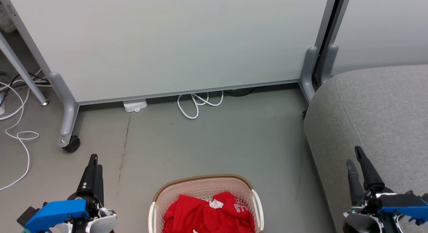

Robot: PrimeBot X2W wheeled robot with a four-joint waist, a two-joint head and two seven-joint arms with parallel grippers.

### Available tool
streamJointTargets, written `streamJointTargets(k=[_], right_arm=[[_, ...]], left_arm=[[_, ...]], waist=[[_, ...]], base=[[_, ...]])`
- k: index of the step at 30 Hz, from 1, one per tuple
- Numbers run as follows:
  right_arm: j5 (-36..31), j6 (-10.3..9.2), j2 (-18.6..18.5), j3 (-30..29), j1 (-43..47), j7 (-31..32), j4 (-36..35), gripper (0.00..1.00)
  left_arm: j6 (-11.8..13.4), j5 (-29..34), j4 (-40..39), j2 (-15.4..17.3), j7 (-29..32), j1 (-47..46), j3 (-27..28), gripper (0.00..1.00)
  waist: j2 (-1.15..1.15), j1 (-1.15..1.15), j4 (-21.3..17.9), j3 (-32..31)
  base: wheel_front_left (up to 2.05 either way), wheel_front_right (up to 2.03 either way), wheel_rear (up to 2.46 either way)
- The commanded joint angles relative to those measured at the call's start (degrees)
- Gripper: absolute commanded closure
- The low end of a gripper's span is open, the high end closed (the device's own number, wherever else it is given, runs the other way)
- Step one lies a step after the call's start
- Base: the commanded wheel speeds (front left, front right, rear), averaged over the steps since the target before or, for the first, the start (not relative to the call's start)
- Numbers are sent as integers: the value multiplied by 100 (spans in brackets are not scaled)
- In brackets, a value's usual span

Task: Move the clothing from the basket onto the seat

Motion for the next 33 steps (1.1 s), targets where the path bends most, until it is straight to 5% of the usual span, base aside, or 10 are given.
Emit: streamJointTargets(k=[1,33], right_arm=[[-105,6,-11,32,-65,-117,-97,0],[-3426,9,-16,494,-94,-886,-445,0]], left_arm=[[-13,136,-99,25,-111,-132,-44,0],[143,3806,-386,45,-881,-234,-576,0]], waist=[[0,0,4,6],[0,0,87,61]], base=[[0,0,0],[0,0,0]])
